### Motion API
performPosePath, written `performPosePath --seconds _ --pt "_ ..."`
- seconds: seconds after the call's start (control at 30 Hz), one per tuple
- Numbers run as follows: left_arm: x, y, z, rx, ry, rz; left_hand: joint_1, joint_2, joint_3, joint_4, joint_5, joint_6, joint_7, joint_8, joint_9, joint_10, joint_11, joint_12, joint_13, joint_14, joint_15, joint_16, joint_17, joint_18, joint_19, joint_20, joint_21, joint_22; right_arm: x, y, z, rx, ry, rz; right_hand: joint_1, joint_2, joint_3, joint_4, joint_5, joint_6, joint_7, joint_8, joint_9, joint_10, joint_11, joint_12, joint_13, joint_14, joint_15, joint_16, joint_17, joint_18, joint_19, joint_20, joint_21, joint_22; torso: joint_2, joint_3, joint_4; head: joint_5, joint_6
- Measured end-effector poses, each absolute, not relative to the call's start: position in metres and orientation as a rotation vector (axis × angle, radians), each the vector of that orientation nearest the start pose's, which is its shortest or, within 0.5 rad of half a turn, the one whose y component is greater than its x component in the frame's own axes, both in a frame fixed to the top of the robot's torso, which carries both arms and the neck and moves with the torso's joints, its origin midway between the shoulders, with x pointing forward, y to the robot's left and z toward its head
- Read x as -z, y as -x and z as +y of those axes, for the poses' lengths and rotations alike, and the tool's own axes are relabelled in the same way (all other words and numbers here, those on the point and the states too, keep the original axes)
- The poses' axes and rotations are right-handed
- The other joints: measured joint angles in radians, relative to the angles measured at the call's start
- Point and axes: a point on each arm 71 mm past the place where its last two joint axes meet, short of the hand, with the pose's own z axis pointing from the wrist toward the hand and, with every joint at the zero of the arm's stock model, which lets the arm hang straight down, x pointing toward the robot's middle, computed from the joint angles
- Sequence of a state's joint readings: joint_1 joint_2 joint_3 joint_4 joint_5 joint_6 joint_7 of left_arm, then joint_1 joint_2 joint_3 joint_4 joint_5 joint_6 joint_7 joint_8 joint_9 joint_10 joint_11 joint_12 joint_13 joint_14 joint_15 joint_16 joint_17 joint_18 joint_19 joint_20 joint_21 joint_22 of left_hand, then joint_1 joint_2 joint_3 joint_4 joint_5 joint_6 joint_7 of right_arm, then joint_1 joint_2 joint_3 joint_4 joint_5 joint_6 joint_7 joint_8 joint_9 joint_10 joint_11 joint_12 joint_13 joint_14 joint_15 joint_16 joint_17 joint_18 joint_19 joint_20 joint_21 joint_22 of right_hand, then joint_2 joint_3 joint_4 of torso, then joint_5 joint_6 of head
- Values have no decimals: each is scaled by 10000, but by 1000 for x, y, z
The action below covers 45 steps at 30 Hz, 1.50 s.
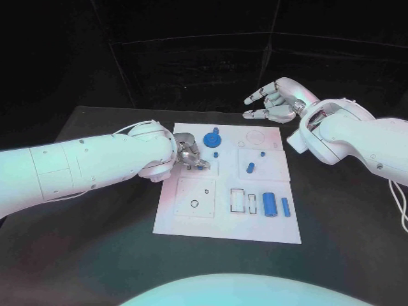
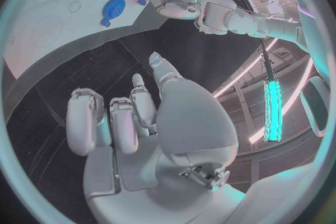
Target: Assemble the parts on the task board
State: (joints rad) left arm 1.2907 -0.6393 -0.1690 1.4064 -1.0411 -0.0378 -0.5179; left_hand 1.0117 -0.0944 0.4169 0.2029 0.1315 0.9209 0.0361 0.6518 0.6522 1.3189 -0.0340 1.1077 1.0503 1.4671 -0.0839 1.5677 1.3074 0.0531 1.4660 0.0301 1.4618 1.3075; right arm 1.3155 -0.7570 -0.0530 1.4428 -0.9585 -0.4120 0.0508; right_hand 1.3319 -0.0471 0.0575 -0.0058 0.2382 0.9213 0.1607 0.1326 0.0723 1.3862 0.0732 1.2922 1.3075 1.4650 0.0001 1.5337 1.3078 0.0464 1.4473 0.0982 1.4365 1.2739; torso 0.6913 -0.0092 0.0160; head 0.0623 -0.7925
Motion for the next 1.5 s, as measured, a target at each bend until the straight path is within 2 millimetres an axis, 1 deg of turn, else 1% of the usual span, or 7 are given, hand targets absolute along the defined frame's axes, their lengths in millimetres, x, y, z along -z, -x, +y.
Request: performPosePath --seconds 0.37,0.57,0.8,0.97,1.03,1.23,1.5 --pt "221 -495 160 4335 1869 22144 -306 -186 -1597 674 -79 50 -21 -1 -32 -1 1 38 -1 0 0 0 0 3 -2 -70 0 0 131 -519 -183 -9650 -2149 15464 0 0 0 0 0 0 0 0 0 0 0 0 0 0 0 0 -1 0 0 0 0 0 -3 -8 7 -22 29" --pt "201 -499 167 4438 1926 21772 -305 -185 -2030 818 -191 50 -21 -1 -43 -1 1 38 -20 0 0 0 0 3 -2 -70 0 0 131 -520 -185 -9604 -2172 15457 0 0 0 0 0 0 0 0 0 -25 -25 0 0 0 0 0 -2 0 0 0 0 -12 -5 -8 7 -26 41" --pt "176 -505 177 4461 1963 21383 -144 -25 -2533 853 -301 -35 51 -21 -109 -86 57 -91 -245 0 1 0 0 4 -2 -69 -78 0 131 -520 -185 -9580 -2183 15453 0 0 0 0 0 0 0 0 0 -37 -37 0 0 0 0 0 -2 0 0 0 0 -12 -4 -7 7 -18 67" --pt "167 -515 186 4154 1975 21374 347 137 -2851 809 -301 -414 219 -409 -323 -500 191 -568 -759 0 1 0 0 4 -2 -69 -265 -1 131 -521 -186 -9565 -2191 15451 0 0 0 0 0 0 0 0 1 -37 -37 0 0 0 0 0 -3 0 0 0 0 -12 -2 -5 7 -17 94" --pt "164 -523 192 3918 2030 21398 537 275 -2978 800 -301 -584 318 -663 -494 -679 281 -817 -1035 -17 97 0 0 6 7 23 -327 0 131 -521 -186 -9559 -2194 15450 0 0 0 0 0 0 0 0 1 -37 -37 0 0 0 0 0 -3 0 0 0 0 -12 -2 -5 7 -17 107" --pt "160 -547 200 3183 2102 21577 826 463 -3420 835 -300 -688 423 -1158 -912 -810 412 -940 -1270 17 203 0 0 7 10 133 -426 0 131 -521 -185 -9566 -2189 15452 0 0 0 0 0 0 0 0 1 -36 -37 0 0 0 0 0 -3 0 0 0 0 -11 -1 -2 7 14 154" --pt "162 -566 199 2524 1926 21901 884 522 -3563 839 -300 -647 464 -1247 -1053 -809 412 -940 -1296 -18 237 0 0 7 10 133 -426 -1 131 -521 -183 -9588 -2175 15455 0 0 0 0 0 0 0 0 1 -36 -36 0 0 0 0 0 -4 -1 0 0 0 -11 15 -8 -11 49 178"
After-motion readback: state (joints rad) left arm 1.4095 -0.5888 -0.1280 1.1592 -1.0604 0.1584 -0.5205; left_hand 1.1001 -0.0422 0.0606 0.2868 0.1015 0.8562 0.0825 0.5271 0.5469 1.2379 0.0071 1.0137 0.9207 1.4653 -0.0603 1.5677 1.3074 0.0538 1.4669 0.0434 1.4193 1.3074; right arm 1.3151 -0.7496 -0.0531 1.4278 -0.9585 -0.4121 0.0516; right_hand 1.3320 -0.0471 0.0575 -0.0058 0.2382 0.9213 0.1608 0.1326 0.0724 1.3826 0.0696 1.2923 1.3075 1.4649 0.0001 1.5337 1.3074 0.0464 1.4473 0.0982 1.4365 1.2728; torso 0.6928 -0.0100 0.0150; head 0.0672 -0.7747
